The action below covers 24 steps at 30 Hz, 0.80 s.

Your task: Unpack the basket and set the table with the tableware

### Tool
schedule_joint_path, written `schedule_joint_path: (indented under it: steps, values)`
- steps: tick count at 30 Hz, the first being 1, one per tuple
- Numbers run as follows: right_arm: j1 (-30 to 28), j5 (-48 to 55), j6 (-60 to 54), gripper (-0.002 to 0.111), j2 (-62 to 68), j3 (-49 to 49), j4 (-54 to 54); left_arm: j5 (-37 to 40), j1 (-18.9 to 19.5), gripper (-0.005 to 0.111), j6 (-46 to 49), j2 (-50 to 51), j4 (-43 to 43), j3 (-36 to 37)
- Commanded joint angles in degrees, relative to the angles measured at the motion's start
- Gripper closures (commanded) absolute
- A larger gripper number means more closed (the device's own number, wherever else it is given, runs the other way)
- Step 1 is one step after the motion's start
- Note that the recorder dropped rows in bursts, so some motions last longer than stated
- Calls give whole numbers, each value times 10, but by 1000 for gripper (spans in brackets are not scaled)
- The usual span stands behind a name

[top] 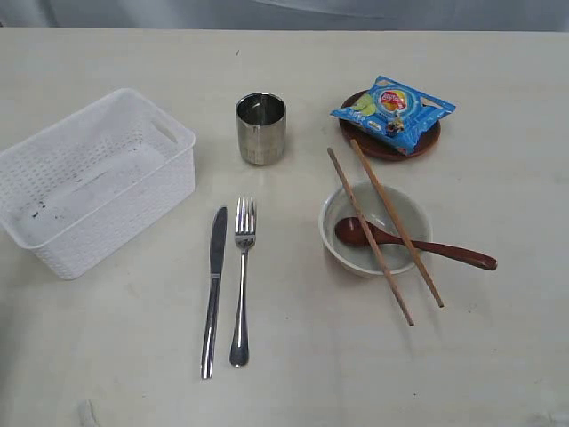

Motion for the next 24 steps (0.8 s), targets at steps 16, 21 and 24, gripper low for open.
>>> schedule_joint_path:
  steps: [16, 21, 24]
  values:
    - [-2, 0, 1, 109, -46, -15, 0, -6, 2, 107, 1, -3, 0, 1]
    - [-2, 0, 1, 109, -46, -15, 0, -6, 2, 107, 1, -3, 0, 1]
    - [-2, 0, 1, 109, -46, -15, 0, -6, 2, 107, 1, -3, 0, 1]
